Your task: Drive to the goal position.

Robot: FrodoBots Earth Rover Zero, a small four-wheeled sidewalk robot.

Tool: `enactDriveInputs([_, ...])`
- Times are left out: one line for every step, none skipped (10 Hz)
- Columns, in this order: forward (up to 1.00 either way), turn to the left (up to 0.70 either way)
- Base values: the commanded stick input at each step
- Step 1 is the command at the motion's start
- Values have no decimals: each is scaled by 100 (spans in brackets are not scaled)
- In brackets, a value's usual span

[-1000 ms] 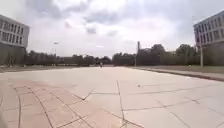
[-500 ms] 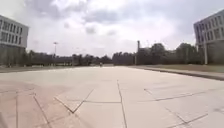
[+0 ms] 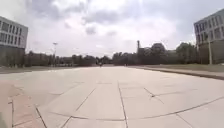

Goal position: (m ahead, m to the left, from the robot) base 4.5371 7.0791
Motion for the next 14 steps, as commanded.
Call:
enactDriveInputs([100, 2])
enactDriveInputs([100, 2])
enactDriveInputs([100, 2])
enactDriveInputs([100, 2])
enactDriveInputs([100, 2])
enactDriveInputs([100, 2])
enactDriveInputs([100, 2])
enactDriveInputs([100, 2])
enactDriveInputs([100, 2])
enactDriveInputs([100, 2])
enactDriveInputs([100, 2])
enactDriveInputs([100, 2])
enactDriveInputs([100, 2])
enactDriveInputs([100, 4])
